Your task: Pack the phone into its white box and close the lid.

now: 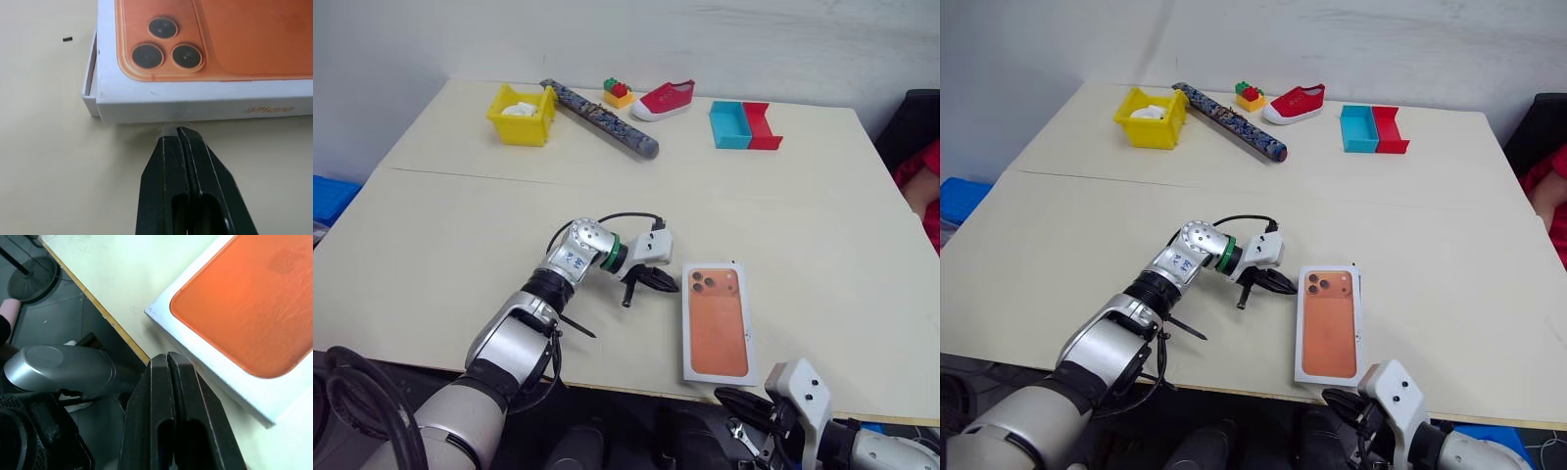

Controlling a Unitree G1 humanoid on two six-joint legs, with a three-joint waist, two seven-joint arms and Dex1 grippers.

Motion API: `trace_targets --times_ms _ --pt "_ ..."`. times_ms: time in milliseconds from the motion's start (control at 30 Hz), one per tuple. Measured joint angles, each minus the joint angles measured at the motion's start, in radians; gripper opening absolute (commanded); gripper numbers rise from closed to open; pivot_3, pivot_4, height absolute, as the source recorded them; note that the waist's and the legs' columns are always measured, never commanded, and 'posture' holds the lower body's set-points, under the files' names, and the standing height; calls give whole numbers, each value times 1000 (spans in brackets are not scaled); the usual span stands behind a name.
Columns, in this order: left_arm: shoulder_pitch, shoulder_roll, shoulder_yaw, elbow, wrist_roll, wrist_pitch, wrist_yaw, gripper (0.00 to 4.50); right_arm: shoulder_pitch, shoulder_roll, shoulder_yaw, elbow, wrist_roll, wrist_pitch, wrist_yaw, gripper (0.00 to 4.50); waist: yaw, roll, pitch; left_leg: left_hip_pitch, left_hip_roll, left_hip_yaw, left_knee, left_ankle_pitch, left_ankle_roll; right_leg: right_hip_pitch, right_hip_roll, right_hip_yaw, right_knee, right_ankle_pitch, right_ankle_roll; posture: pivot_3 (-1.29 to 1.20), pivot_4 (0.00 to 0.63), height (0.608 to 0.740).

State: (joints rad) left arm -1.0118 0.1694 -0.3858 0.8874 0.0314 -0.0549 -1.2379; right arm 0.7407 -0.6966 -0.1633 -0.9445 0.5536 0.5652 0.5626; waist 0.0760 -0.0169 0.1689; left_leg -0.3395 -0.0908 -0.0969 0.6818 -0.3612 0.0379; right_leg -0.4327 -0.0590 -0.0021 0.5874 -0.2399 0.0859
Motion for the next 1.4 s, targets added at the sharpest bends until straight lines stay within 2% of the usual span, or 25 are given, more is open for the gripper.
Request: trace_targets --times_ms 233,467,600,700,867,1133,1267,1400 --pt "-28 -38 31 36 7 -10 39 0 84 35 -19 -19 -42 -80 12 23 1 0 0 0 0 0 0 0 0 0 0 0 0 0 1 0 150 740" --pt "-38 -36 53 50 11 -13 42 0 202 87 -76 -41 -60 -174 47 23 -3 0 0 1 0 0 0 0 0 1 0 0 1 -1 1 0 150 740" --pt "-38 -36 55 55 12 -13 36 0 97 77 -58 -39 -60 -146 40 23 -13 0 0 3 0 0 0 -1 1 2 0 1 1 -1 1 0 150 740" --pt "-33 -19 57 44 12 -8 18 0 143 41 -64 -47 -35 -127 69 23 -12 2 1 2 0 0 0 -1 0 2 0 -1 2 -2 0 0 150 740" --pt "17 26 66 -26 9 28 -11 0 265 3 -145 -72 2 -165 142 23 -15 2 1 3 0 0 0 -2 0 3 0 0 1 -2 1 0 150 740" --pt "104 52 71 -201 -6 133 -29 0 267 -6 -153 -21 -83 -177 196 23 -18 2 1 3 0 0 0 -2 0 3 -1 1 2 -2 1 0 150 740" --pt "151 73 72 -298 -25 187 -30 0 367 12 -202 -39 -84 -223 255 23 -16 3 1 3 0 0 0 -2 0 3 0 1 2 -3 1 0 150 740" --pt "175 79 70 -361 -33 232 -30 0 372 21 -223 -40 -84 -247 282 23 -19 3 1 4 0 0 0 -2 0 4 -1 1 2 -2 1 0 150 740"
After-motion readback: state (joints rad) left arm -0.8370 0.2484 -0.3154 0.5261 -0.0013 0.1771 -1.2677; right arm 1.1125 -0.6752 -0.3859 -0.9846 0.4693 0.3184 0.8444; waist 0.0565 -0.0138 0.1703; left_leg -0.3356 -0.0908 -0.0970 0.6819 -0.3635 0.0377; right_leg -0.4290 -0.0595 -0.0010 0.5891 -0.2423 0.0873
